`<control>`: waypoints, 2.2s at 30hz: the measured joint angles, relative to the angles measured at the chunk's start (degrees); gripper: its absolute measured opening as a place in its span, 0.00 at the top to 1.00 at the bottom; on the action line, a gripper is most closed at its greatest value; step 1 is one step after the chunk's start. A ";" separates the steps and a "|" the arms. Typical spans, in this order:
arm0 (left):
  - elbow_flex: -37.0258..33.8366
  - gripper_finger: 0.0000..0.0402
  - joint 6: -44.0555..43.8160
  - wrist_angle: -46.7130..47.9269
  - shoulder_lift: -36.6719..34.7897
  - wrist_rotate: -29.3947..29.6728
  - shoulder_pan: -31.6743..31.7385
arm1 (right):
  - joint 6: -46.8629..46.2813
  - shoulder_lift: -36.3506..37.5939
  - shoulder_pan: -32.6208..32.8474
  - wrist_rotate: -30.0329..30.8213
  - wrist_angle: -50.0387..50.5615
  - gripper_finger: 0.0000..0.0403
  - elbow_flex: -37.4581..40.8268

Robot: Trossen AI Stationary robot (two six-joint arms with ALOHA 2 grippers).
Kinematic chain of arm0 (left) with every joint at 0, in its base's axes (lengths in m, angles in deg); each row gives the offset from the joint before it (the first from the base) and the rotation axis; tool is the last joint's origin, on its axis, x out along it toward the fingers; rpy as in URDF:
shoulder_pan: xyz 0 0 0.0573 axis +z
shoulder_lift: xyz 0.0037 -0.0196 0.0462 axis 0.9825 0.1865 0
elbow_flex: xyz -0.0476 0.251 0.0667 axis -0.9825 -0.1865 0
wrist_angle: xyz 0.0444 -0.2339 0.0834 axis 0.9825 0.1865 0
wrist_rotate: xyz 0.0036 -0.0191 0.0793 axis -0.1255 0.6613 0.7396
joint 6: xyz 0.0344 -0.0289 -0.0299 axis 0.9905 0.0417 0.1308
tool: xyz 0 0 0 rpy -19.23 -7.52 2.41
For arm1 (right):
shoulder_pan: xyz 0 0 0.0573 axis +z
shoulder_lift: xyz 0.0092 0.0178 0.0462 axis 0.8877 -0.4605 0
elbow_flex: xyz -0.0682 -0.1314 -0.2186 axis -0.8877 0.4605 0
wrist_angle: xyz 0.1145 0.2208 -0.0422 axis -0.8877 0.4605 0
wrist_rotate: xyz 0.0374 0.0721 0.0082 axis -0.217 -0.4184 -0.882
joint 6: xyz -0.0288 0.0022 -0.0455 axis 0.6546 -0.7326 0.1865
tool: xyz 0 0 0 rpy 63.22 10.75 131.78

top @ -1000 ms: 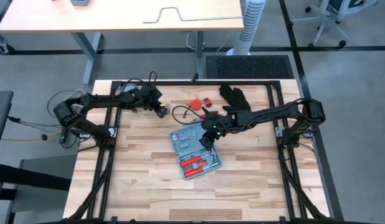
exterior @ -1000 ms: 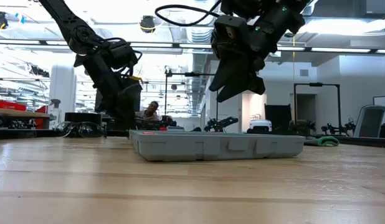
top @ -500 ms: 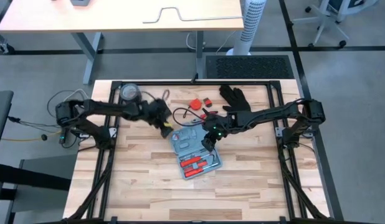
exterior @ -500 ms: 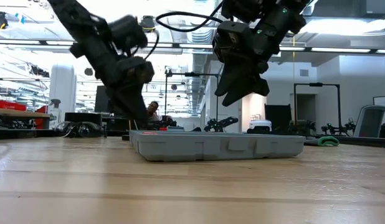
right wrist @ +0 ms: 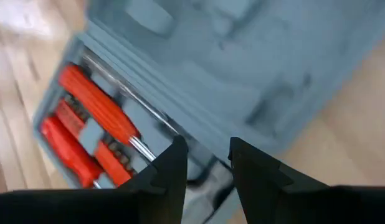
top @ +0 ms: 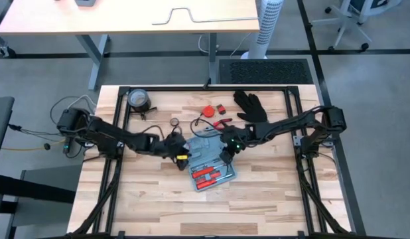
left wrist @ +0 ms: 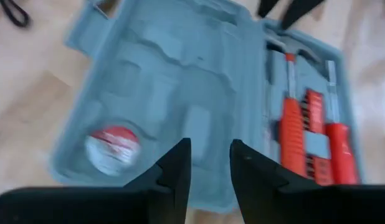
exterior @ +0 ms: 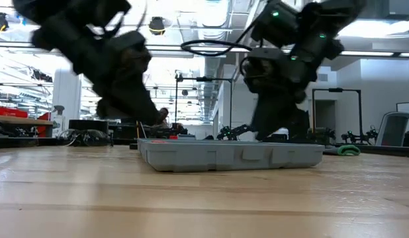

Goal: Prefit tool cases
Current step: Remove the orange hammer from the gray toolbox

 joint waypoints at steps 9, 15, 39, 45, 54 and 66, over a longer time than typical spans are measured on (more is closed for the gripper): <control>-15.96 0.75 -13.06 -20.77 -0.37 0.57 -5.83 | -8.36 1.85 8.46 2.08 -7.20 0.71 3.89; -16.08 0.75 -10.23 -21.34 -0.37 -3.32 -7.69 | -14.59 0.76 15.17 12.00 -3.81 0.71 3.96; -15.91 0.75 -11.25 -17.45 -0.37 -0.96 -13.33 | -41.49 2.49 16.98 32.94 14.84 0.71 4.12; -15.91 0.75 -10.99 -17.55 -0.37 -0.85 -13.33 | -39.67 2.08 16.50 26.30 6.57 0.71 7.13; -15.96 0.75 -10.88 -14.98 -0.37 0.94 -13.27 | -36.23 -4.44 16.72 21.29 -13.21 0.71 7.10; -15.91 0.75 -9.08 -10.39 -1.00 -2.47 -13.27 | -33.31 -8.71 16.66 19.40 -19.09 0.71 4.78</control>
